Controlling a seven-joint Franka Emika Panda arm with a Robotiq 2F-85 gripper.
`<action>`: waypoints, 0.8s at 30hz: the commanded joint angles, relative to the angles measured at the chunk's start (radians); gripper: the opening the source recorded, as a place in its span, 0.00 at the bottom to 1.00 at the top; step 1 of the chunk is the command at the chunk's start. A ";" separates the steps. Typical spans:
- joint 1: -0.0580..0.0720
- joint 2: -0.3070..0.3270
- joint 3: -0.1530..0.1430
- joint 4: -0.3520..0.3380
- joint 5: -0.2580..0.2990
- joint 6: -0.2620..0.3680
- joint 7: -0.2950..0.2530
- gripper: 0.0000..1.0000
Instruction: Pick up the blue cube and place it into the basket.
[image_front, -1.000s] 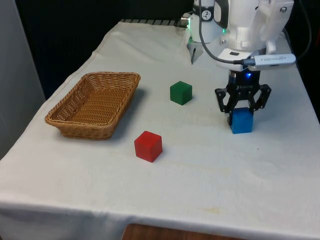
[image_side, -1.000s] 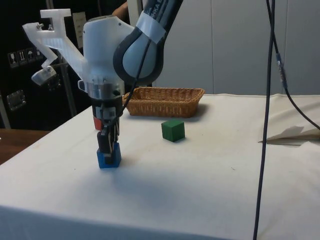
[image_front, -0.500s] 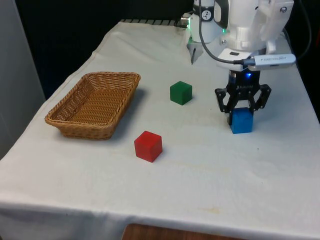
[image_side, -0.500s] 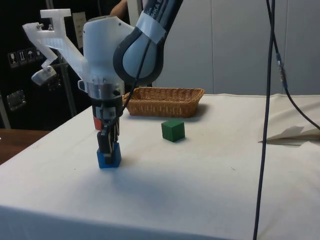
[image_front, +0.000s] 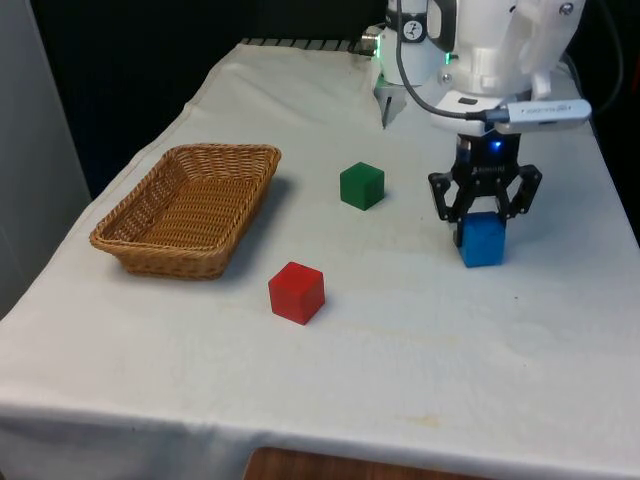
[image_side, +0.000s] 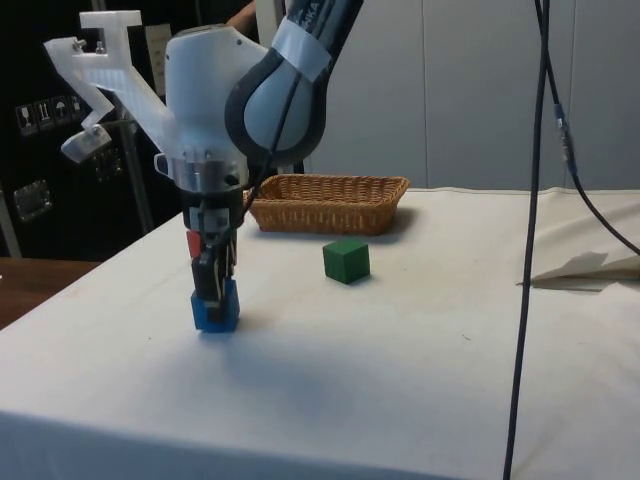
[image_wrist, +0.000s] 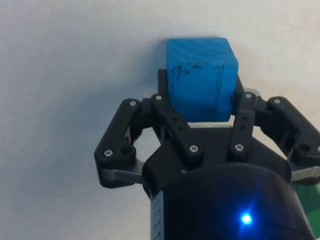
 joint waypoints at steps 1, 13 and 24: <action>-0.002 -0.012 -0.002 -0.007 0.001 -0.003 0.000 0.00; -0.010 -0.049 -0.012 -0.012 0.004 -0.024 -0.003 0.00; -0.015 -0.095 -0.023 -0.019 0.004 -0.055 -0.003 0.00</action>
